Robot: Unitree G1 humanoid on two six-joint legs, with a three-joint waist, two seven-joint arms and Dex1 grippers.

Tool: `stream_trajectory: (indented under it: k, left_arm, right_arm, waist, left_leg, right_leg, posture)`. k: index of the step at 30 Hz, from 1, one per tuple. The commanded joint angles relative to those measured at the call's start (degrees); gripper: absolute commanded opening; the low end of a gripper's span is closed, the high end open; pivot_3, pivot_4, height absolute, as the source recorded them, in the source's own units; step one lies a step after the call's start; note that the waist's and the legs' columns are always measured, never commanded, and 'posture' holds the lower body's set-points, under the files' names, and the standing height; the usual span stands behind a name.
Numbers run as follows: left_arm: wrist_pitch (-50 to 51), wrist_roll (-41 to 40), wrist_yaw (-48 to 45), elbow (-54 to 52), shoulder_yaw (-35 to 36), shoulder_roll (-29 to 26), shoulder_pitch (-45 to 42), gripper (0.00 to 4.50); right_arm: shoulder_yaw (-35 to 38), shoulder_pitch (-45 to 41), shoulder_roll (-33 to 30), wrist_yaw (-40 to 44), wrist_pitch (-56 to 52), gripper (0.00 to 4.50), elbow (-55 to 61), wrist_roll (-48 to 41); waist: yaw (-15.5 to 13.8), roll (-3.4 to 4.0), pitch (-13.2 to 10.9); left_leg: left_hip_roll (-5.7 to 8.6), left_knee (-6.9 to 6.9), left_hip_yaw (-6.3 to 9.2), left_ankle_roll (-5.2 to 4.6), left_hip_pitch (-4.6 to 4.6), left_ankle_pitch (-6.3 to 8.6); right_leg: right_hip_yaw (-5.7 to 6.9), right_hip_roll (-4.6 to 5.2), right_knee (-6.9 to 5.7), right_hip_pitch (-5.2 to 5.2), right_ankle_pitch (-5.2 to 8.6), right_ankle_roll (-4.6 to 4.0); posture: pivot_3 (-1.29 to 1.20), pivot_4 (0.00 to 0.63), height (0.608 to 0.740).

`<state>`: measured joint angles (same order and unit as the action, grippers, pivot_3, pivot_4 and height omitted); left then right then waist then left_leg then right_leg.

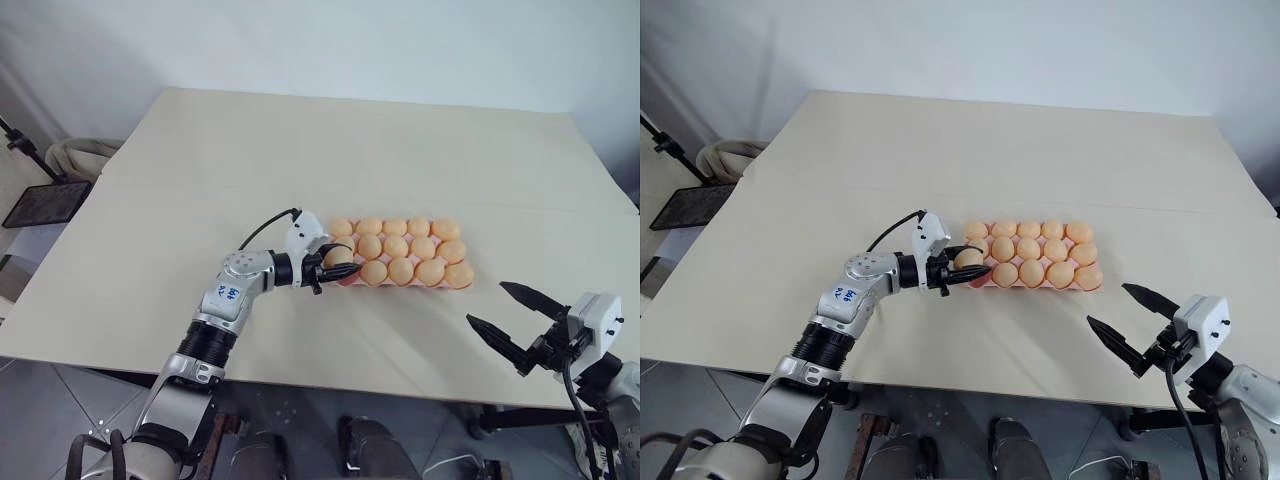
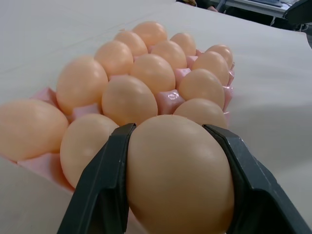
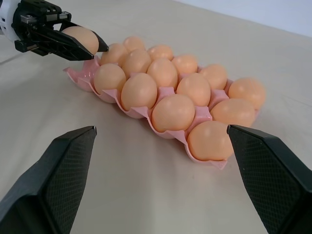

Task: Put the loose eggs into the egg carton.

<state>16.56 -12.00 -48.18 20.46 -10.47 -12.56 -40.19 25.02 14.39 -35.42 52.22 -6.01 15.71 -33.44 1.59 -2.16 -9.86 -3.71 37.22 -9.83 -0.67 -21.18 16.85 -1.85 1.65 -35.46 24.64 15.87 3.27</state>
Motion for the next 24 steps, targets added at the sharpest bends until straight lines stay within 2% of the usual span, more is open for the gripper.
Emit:
stream_trajectory:
  k: [1,9,16,24]
  left_arm:
    - [-1.7,1.2,-0.3,0.5,-0.6,0.6,-1.7,1.87]
    - [-0.7,0.8,-1.5,-2.0,-0.1,-0.3,-0.9,4.45]
    - [4.3,-3.8,-4.0,-10.1,2.3,-2.3,2.0,4.48]
    - [7.4,-8.8,-10.8,-20.0,7.2,-14.1,14.1,4.48]
  right_arm:
    - [1.7,0.2,0.3,-0.3,1.4,4.5,2.2,-0.8]
    - [1.9,1.1,0.3,-0.6,1.5,4.5,2.7,-0.8]
    - [2.0,0.3,-0.3,-0.3,1.4,4.5,2.0,-1.0]
    - [2.2,-1.1,-1.2,0.4,0.9,4.5,0.9,-1.2]
  waist:
    - [0.1,0.0,0.0]
    - [0.0,0.0,0.0]
    - [0.1,0.01,0.0]
    - [0.4,0.06,0.0]
  left_leg:
    - [0.01,0.0,0.0,-0.01,0.0,0.0]
    - [-0.01,-0.02,0.01,-0.12,0.0,-0.06]
    - [-0.03,-0.04,0.0,-0.12,0.0,-0.07]
    - [-0.13,-0.07,0.0,-0.01,0.08,-0.08]
  right_leg:
    - [-0.01,0.01,0.0,0.0,0.0,0.0]
    - [0.0,-0.01,0.0,0.0,0.01,-0.01]
    - [0.0,-0.02,-0.01,0.01,0.01,-0.01]
    - [0.01,-0.08,-0.13,0.04,0.11,-0.16]
  posture:
    - [0.0,0.15,0.74]
    - [0.0,0.15,0.74]
    - [0.0,0.15,0.74]
    - [0.0,0.15,0.74]
